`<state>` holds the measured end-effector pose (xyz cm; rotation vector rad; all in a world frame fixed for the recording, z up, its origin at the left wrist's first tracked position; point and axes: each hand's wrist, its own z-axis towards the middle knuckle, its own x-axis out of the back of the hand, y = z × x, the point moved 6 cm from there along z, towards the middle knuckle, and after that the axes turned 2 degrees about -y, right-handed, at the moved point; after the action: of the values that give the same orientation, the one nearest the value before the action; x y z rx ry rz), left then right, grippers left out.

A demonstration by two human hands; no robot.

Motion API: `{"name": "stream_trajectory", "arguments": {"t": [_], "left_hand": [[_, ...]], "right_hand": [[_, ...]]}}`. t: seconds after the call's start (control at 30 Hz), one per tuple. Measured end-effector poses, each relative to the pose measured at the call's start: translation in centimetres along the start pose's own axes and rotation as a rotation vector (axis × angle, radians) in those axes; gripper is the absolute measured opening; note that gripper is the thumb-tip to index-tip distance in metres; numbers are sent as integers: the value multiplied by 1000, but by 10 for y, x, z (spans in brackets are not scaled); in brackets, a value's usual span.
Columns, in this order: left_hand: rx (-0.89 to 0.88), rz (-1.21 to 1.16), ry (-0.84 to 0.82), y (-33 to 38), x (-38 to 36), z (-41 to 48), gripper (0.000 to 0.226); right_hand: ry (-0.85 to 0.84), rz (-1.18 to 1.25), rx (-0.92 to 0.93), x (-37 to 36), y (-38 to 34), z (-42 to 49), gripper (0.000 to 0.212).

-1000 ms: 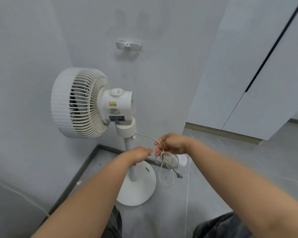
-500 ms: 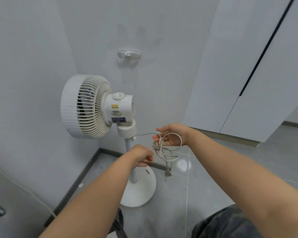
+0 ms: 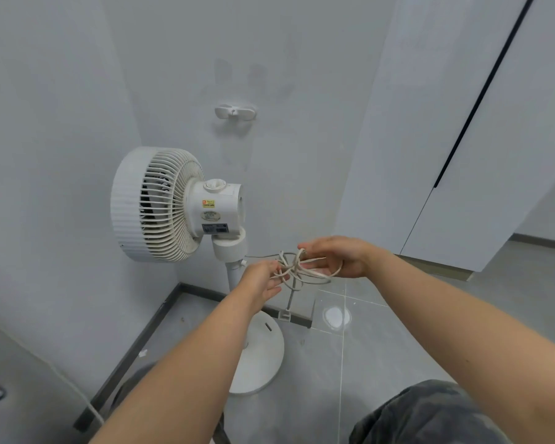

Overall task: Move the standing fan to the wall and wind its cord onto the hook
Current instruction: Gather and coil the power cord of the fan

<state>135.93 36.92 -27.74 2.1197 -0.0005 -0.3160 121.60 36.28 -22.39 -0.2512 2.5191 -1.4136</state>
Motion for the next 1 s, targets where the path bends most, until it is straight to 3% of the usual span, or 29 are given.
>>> {"name": "stream_trajectory", "arguments": {"t": [0.2,0.33,0.43,0.6,0.77,0.87,0.93,1.0], "left_hand": [[-65,-161,-16,11,-6,-7,25],[-145,-83,35,25,-4,-12,13],[-196,-41,76,33,-3,-15,12],[-203,-97,88,37,-5,-18,20],[-185,-159,60,41,-12,-21,17],[-190,-93,76,46,-16,-25,20],[-191,0,85,49,-16,-26,21],[-192,122,98,54,-15,-26,23]], "right_hand": [[295,-476,105,25,-11,-20,17],[422,-195,237,31,-23,-28,11],[471,-174,277,30,-29,-31,18],[514,-552,431,14,-39,-39,23],[641,-1154,623,-3,-43,-50,37],[692,-1412,851,-21,-46,-63,37],[748,-1482,1031,-31,-45,-75,31],[762,-1467,1080,-33,-42,-80,24]]}}
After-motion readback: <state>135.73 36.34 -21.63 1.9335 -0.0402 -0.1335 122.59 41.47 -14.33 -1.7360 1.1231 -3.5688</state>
